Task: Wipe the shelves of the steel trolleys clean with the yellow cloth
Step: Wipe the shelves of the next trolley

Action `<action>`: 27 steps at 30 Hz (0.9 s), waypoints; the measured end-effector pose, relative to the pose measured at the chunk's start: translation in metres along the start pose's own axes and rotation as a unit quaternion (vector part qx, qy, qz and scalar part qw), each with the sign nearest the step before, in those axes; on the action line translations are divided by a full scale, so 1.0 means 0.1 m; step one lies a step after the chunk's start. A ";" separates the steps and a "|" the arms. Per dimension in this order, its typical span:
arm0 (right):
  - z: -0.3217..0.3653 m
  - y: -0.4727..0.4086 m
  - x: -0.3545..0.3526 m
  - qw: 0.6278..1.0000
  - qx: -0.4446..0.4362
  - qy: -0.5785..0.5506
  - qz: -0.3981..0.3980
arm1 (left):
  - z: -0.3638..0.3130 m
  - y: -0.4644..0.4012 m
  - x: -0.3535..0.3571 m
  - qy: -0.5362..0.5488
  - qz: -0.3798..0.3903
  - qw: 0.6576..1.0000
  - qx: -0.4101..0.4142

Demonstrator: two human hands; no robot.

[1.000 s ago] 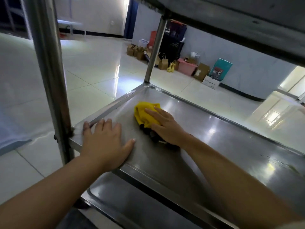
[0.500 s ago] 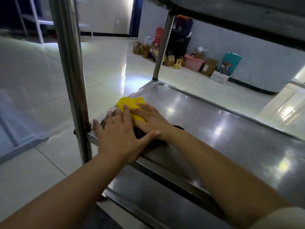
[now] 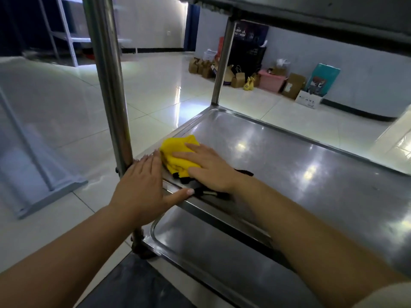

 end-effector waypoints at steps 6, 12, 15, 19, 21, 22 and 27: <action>-0.49 0.36 -0.18 0.997 0.054 -0.052 -0.032 | -0.02 0.02 -0.01 -0.045 0.038 0.998 0.000; -0.50 0.16 -0.09 0.981 0.188 0.032 -0.042 | -0.17 -0.10 0.10 -0.078 0.088 0.993 -0.015; -0.45 0.65 -0.10 0.991 0.120 0.034 -0.043 | -0.42 -0.19 0.19 -0.066 0.110 0.992 0.013; -1.21 1.64 -0.35 0.957 0.266 0.077 -0.084 | -0.79 -0.26 0.30 -0.074 0.136 0.988 -0.001; -1.78 2.24 -0.53 0.914 0.380 0.089 -0.108 | -1.04 -0.27 0.36 -0.066 0.143 0.987 0.030; -2.03 2.54 -0.61 0.890 0.433 0.096 -0.111 | -1.17 -0.27 0.40 -0.054 0.145 0.987 0.050; -2.41 3.00 -0.68 0.821 0.551 0.107 -0.102 | -1.87 -0.24 0.67 0.005 0.161 0.978 0.136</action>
Point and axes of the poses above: each hand's wrist, its own y-axis away from the middle knuckle, its own x-axis out of the palm, z = x × y, the point moved 8 cm from there along -y, towards the middle knuckle, and after that the axes turned 10 degrees about y, right-handed, at the moved point
